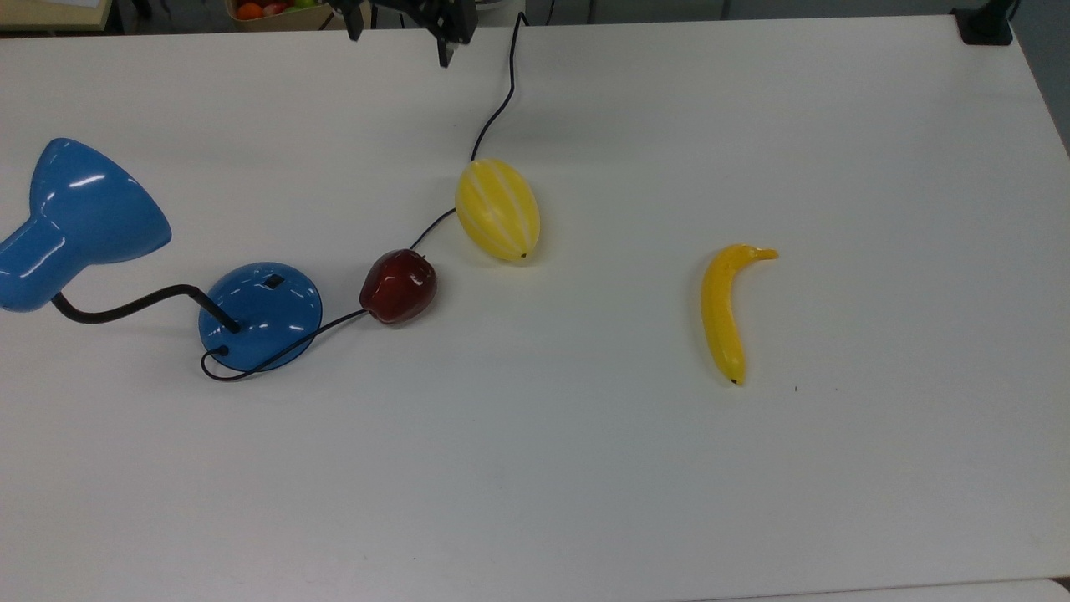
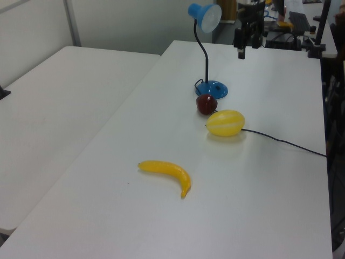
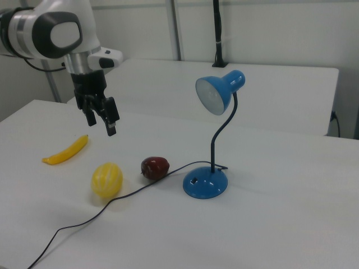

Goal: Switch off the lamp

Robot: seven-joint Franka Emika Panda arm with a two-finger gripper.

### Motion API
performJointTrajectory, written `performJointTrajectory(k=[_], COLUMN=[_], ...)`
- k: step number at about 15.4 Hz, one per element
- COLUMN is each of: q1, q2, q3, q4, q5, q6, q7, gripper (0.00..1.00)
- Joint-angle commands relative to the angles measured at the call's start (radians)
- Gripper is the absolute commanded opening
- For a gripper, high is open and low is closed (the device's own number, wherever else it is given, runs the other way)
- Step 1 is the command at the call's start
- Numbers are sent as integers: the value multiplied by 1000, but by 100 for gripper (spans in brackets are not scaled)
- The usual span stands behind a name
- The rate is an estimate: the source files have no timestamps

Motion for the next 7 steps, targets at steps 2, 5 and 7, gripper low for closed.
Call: performJointTrajectory(k=[2,5,7], q1=[93,115,117], q2=[-12,-12,-7], q3=[-111,-135,-159], q4=[24,24,24], q5=[13,10,12], q6=[-50,-70,-70], q7=[-52,-70,-101], gripper=[100,100,100])
